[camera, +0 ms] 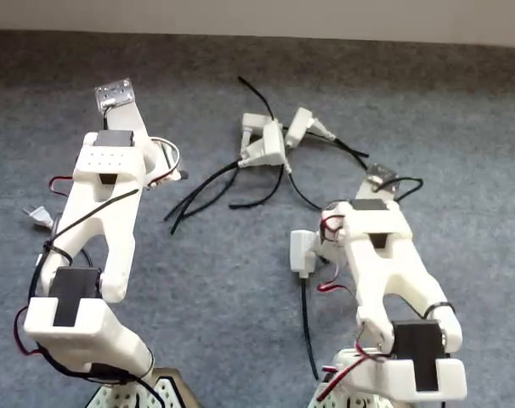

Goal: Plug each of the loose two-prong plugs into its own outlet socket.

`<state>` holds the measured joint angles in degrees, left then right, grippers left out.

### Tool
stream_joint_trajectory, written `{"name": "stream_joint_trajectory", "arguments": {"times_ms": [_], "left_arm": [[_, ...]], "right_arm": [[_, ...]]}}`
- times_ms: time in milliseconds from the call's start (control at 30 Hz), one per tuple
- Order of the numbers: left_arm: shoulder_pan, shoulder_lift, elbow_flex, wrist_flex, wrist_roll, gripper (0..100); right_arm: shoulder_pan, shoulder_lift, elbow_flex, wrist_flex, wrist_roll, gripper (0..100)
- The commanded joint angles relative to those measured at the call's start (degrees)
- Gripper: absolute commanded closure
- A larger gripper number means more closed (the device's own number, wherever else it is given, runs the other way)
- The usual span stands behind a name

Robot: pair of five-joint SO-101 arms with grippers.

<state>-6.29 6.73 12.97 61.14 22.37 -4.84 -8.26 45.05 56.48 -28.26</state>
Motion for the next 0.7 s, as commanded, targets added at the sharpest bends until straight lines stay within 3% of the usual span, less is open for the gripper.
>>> {"name": "stream_joint_trajectory", "arguments": {"times_ms": [0,200,367,667], "left_arm": [[1.3,-2.7,-0.4,-1.1,0.4,74],[1.3,-2.7,-0.4,-1.1,0.4,74],[1.3,-2.7,-0.4,-1.1,0.4,74],[1.3,-2.7,0.0,-2.4,0.4,74]], "right_arm": [[4.1,-1.3,-0.6,-0.3,-0.4,65.6],[2.2,-2.2,-3.1,0.3,3.7,65.6],[-5.8,-7.3,-5.9,5.5,3.6,65.6],[-17.4,-9.3,-6.0,4.2,3.5,65.6]]}}
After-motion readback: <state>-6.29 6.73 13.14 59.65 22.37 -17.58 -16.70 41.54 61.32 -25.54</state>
